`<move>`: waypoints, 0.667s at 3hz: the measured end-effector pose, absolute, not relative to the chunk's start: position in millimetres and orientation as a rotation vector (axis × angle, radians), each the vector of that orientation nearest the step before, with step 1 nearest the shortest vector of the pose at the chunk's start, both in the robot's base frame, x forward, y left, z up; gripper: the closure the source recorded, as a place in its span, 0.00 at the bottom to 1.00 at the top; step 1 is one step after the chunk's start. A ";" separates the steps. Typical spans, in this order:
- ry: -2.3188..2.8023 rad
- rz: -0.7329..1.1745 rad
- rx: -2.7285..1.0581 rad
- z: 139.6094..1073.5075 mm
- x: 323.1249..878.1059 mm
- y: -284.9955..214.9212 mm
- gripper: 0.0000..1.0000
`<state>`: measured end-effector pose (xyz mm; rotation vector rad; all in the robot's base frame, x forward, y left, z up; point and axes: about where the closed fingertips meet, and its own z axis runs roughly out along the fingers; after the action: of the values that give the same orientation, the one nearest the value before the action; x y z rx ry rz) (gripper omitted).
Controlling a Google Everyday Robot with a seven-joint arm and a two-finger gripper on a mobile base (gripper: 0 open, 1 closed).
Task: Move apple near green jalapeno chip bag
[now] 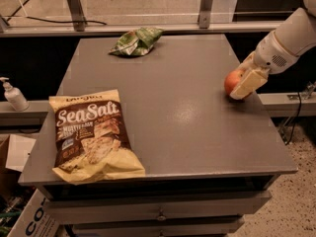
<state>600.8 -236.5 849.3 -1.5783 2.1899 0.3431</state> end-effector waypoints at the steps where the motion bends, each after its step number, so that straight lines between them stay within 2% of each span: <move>1: 2.125 0.334 -1.625 870.2 612.9 -218.0 0.86; 2: 2.048 0.347 -1.657 898.3 640.5 -182.6 1.00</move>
Offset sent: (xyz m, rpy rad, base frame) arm 0.0872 0.1002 0.1122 0.0760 -0.1525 0.1644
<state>640.5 -182.6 898.3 -1.6573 2.0477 0.3467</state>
